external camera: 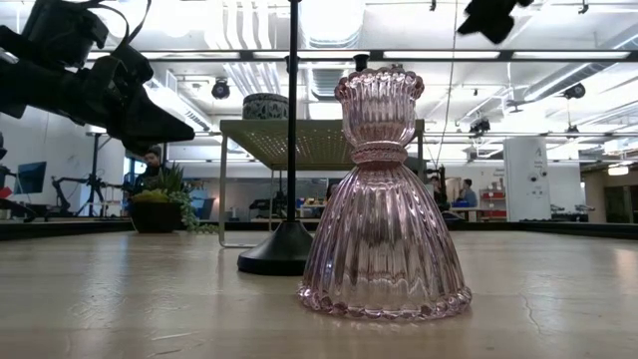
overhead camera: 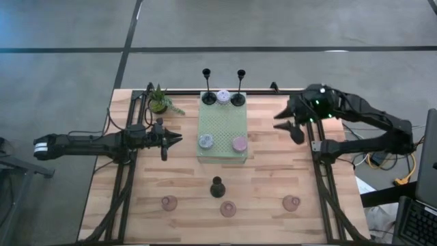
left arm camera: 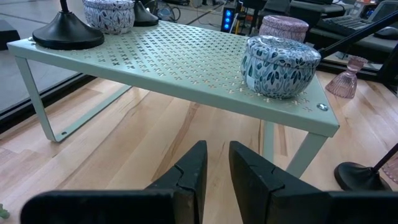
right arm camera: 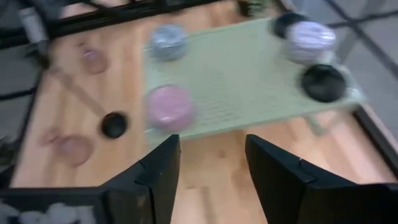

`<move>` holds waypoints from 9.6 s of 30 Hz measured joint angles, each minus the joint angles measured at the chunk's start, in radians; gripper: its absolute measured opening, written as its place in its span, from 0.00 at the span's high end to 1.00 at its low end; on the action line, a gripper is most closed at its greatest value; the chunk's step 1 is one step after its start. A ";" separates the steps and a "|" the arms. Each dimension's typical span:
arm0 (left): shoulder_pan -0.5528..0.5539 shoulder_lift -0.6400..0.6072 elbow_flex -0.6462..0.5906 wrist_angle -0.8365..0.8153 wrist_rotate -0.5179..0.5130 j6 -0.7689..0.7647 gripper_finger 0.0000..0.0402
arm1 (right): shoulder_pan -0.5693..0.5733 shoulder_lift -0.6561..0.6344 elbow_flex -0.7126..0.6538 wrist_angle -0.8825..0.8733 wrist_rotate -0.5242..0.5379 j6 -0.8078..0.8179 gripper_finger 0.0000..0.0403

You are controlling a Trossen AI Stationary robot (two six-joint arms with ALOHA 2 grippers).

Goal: Pick & Place candle stick holders
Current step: Put the black candle holder on the shelf, then put the right pink candle holder on the shelf

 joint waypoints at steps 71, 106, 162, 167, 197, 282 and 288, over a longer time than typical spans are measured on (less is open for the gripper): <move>0.000 0.002 0.000 -0.024 0.000 0.000 0.82 | 0.632 0.791 0.000 0.930 0.348 0.400 0.76; 0.000 0.002 0.000 -0.022 0.000 0.000 0.82 | 0.557 0.742 0.529 0.297 0.419 0.182 0.98; 0.000 0.002 0.000 -0.023 0.000 0.000 0.82 | 0.358 0.632 0.366 0.364 0.511 0.150 0.98; 0.000 0.002 0.000 -0.023 0.000 0.000 0.82 | 0.358 0.630 0.366 0.362 0.508 0.164 0.98; 0.000 0.002 0.000 -0.023 0.000 0.000 0.82 | 0.361 0.611 0.362 0.349 0.481 0.183 0.98; 0.000 0.002 0.000 -0.023 0.000 0.000 0.82 | 1.470 0.664 0.309 -0.470 0.492 1.977 0.70; 0.000 0.002 0.000 -0.023 0.000 0.000 0.82 | 1.488 0.795 0.308 -0.465 0.436 1.965 0.65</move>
